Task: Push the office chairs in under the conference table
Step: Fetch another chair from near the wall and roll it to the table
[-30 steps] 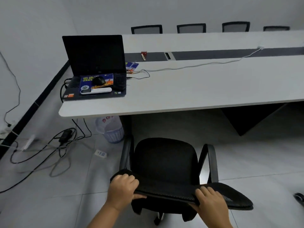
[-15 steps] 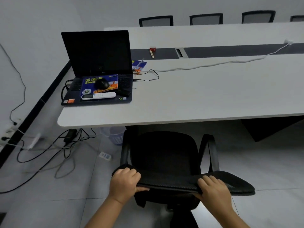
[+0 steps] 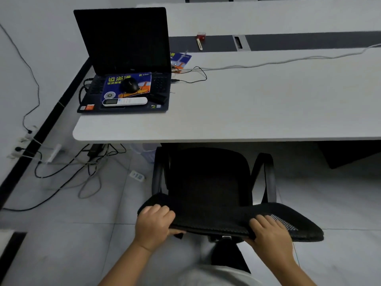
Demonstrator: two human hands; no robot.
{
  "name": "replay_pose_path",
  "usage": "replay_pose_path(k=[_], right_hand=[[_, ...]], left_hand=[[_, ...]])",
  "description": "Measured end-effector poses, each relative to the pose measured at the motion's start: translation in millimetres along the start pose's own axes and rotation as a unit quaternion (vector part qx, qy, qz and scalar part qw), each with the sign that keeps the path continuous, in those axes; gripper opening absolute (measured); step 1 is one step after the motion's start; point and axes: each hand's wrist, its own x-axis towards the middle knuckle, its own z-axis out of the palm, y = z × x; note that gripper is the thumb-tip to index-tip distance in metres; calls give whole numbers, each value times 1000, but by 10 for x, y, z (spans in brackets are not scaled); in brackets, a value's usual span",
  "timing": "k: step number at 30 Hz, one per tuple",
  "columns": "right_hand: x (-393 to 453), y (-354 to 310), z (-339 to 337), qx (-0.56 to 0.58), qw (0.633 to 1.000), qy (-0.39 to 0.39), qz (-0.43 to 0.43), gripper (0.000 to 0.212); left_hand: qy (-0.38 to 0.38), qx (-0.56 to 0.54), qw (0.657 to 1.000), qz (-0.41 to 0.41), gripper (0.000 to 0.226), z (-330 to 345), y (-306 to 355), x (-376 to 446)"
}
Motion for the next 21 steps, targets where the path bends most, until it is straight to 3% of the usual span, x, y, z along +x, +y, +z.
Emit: replay_pose_path(k=[5,10,15,21], right_hand=[[-222,-96,-89,17,999,-4,46,49],[-395,-73,-137,5,998,-2,68,50],[34,25,-86,-33,999,31,18,44],[439,389,-21,-50,998,17,-25,44]], left_hand=[[33,-13,999,26,54,-39,73,-66],[4,-10,999,50,53,-41,170,-16],[-15,-26,999,26,54,-25,-23,371],[6,-37,999,2,51,195,6,581]])
